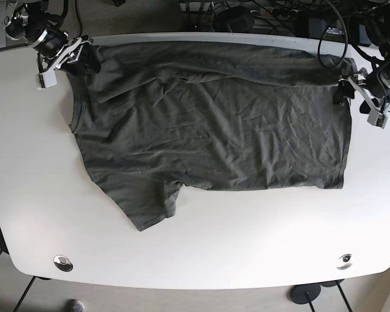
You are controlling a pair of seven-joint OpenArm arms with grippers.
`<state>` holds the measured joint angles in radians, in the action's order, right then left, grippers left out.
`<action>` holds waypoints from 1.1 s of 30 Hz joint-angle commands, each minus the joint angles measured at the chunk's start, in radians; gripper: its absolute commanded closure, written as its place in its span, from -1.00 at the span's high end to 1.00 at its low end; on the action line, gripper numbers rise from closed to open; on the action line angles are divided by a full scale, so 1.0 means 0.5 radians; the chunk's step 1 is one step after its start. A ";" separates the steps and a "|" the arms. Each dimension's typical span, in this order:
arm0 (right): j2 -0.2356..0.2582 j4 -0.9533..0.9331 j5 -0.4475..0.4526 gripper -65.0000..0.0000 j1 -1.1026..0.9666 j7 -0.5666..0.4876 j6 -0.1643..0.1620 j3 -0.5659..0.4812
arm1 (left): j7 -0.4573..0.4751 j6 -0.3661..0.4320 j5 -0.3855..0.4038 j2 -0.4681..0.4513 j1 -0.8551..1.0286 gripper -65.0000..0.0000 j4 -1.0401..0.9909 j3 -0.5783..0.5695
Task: Fold the T-shirt properly
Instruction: 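Pull the held shirt edge taut with both grippers to smooth it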
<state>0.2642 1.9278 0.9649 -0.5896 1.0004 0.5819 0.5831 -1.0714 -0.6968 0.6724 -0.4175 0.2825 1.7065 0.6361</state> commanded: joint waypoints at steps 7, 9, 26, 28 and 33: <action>0.007 -0.089 -0.201 -0.17 0.110 -0.045 0.016 0.011 | 0.030 -0.003 -0.146 0.014 0.066 0.35 0.019 -0.144; 0.007 -0.126 -0.259 -0.17 0.131 -0.045 0.016 0.008 | 0.030 -0.003 -0.211 0.014 0.066 0.19 -0.024 -0.144; -0.060 -0.319 -0.587 -0.93 0.064 -0.054 0.034 -0.124 | 0.030 -0.003 -0.235 0.026 0.234 -0.56 -0.171 -0.132; -0.048 -0.319 -0.587 -0.90 0.036 -0.048 0.034 -0.115 | 0.030 -0.003 -0.235 0.023 0.265 -0.54 -0.174 -0.129; 0.069 -0.239 -0.572 -0.90 -0.050 -0.051 0.034 -0.112 | 0.030 -0.003 -0.235 0.023 0.280 -0.54 -0.165 -0.028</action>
<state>0.2825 1.7889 0.6735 -0.6079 0.9810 0.5999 0.5179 -1.0561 -0.6983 0.5644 -0.3859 0.4191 1.6135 0.6121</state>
